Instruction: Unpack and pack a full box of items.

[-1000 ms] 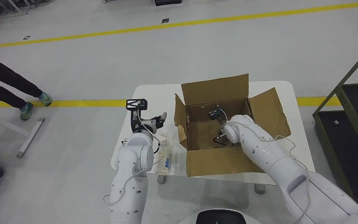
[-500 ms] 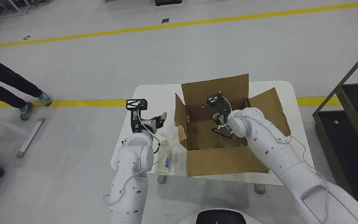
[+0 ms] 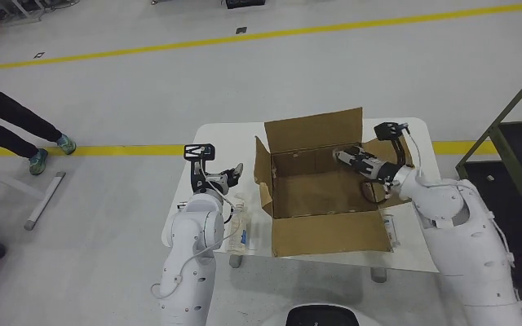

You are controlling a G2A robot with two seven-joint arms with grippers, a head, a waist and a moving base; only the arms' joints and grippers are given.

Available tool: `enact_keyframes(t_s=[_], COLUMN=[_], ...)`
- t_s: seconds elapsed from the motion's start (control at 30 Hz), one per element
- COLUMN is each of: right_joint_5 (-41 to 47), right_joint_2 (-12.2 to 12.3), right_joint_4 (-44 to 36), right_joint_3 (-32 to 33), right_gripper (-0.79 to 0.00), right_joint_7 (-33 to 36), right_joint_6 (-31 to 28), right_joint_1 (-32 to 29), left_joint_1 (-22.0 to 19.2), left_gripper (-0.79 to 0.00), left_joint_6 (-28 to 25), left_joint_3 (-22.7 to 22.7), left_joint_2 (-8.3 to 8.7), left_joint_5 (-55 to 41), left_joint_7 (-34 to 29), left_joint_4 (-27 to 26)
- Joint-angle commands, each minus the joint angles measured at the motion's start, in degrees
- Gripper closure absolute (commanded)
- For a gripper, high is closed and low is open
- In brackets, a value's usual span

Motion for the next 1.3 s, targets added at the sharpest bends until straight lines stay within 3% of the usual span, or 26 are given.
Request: enact_keyframes(t_s=[0.0, 0.23, 0.63, 0.8, 0.93, 1.1, 1.27], right_joint_5=[6.0, 13.3, 12.7, 10.0, 3.0, -8.9, -17.9], right_joint_2=[0.1, 0.4, 0.5, 1.3, 2.5, 3.6, 4.2], right_joint_4=[1.7, 9.7, 8.7, 2.0, -8.5, -20.0, -24.5], right_joint_3=[0.9, 0.3, -0.1, 3.5, 10.2, 18.7, 23.7], right_gripper=[0.0, 0.0, 0.0, 0.0, 0.0, 0.0, 0.0], right_joint_7=[-0.1, 1.2, -0.1, -5.0, -9.1, -11.5, -10.0], right_joint_6=[-2.0, -4.1, -3.7, -3.4, -0.5, 7.7, 15.3], right_joint_1=[-0.1, 2.6, 2.2, -0.5, -5.9, -14.3, -20.7], left_joint_1=[0.0, 0.0, 0.0, 0.0, 0.0, 0.0, 0.0], left_gripper=[-0.785, -0.785, -0.785, -0.785, -0.785, -0.785, -0.785], left_joint_6=[0.0, 0.0, 0.0, 0.0, 0.0, 0.0, 0.0], left_joint_3=[0.0, 0.0, 0.0, 0.0, 0.0, 0.0, 0.0], left_joint_2=[0.0, 0.0, 0.0, 0.0, 0.0, 0.0, 0.0], left_joint_5=[0.0, 0.0, 0.0, 0.0, 0.0, 0.0, 0.0], left_joint_7=[0.0, 0.0, 0.0, 0.0, 0.0, 0.0, 0.0], left_joint_4=[0.0, 0.0, 0.0, 0.0, 0.0, 0.0, 0.0])
